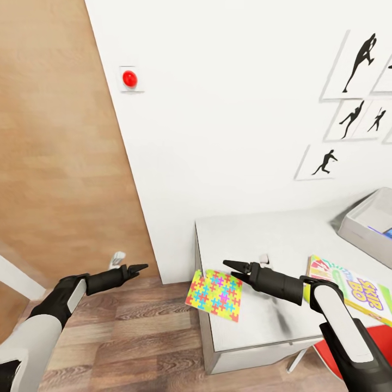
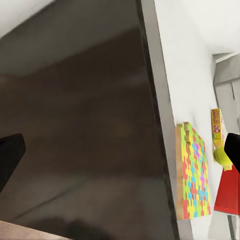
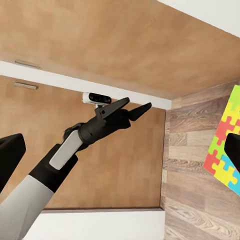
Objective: Put all the toys in the child's room - the three board games (two on the bed and one on the table), the two jigsaw puzzles on the table, and the tennis ball on the table - inside the toy box on the table in the child's room.
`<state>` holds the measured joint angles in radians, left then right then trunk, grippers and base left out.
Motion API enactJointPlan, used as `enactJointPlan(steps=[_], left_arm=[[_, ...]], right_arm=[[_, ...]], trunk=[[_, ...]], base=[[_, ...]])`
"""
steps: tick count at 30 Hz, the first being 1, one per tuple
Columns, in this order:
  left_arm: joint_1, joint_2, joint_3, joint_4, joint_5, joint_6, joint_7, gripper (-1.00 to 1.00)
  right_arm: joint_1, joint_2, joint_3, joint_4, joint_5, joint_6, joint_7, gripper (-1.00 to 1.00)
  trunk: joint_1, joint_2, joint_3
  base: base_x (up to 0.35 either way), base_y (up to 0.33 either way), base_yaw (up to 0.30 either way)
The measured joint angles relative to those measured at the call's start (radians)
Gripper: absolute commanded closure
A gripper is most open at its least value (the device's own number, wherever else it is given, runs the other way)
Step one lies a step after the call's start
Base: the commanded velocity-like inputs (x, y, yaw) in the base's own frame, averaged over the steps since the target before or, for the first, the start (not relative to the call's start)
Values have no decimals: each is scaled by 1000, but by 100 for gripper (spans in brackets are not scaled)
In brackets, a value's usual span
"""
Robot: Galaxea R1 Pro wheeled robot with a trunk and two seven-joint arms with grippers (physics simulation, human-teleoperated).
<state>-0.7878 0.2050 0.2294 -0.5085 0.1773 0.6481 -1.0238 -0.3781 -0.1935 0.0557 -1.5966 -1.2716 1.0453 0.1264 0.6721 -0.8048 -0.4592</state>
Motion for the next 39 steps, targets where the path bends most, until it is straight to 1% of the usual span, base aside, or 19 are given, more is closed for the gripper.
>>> enactJointPlan(steps=[3, 4, 7, 8, 12, 13, 17, 20, 23, 28, 33, 34, 36, 39], left_arm=[[0, -19, 1, 12, 0, 5, 1, -100], [0, -34, 2, 23, 0, 5, 2, -100], [0, -56, 5, 45, 1, 1, 3, -100], [0, -69, 6, 60, 0, -2, 3, -100], [1, -93, 8, 84, 1, -7, 4, -100], [1, -100, 9, 90, 1, -9, 3, -100], [1, -109, 15, 98, 2, -11, 2, -100], [1, -115, 21, 100, 3, -11, 1, -100], [2, -127, 25, 102, 3, -12, 1, -100], [2, -137, 35, 103, 2, -11, -11, -100], [2, -139, 39, 103, 0, -11, -78, -100], [3, -139, 39, 103, 0, -12, -104, -100], [3, -139, 38, 103, -1, -11, -138, -100], [3, -142, 37, 103, -3, -11, -163, -100]], right_arm=[[0, 0, 0, 0, -1, 0, 21, -100], [0, -1, 0, 0, -1, 0, 35, -100], [0, -1, 1, 0, -1, 0, 60, -100], [0, -1, 1, 0, -1, 0, 77, -100], [0, -3, 2, 0, -1, 1, 113, -100], [0, -4, 1, 0, -1, 1, 133, -100], [0, -5, -15, 0, 0, 1, 190, -100], [0, -5, -22, 0, 1, 1, 212, -100], [0, -6, -29, -1, 1, 1, 226, -100], [0, -7, -49, -1, 2, 1, 234, -100], [0, -5, -56, -1, 2, 0, 235, -100], [0, -5, -56, -1, 2, 0, 234, -100], [0, -3, -57, -1, 3, 0, 233, -100], [0, -2, -57, 0, 5, 0, 231, -100]], trunk=[[12, -21, -9], [15, -28, -13], [27, -49, -22], [31, -56, -25], [46, -84, -38], [50, -91, -41], [65, -119, -53], [77, -140, -63], [88, -161, -72], [88, -161, -72], [88, -161, -72], [88, -161, -72], [88, -161, -72], [88, -161, -72]], base=[[0, 0, 0], [0, 0, 0], [0, 0, 0], [0, 0, 0], [0, 0, 0], [0, 0, 0], [0, 0, 0], [0, 0, 0], [0, 0, 0], [0, 0, 0], [0, 0, 0], [0, 0, 0], [0, 0, 0], [0, 0, 0]])
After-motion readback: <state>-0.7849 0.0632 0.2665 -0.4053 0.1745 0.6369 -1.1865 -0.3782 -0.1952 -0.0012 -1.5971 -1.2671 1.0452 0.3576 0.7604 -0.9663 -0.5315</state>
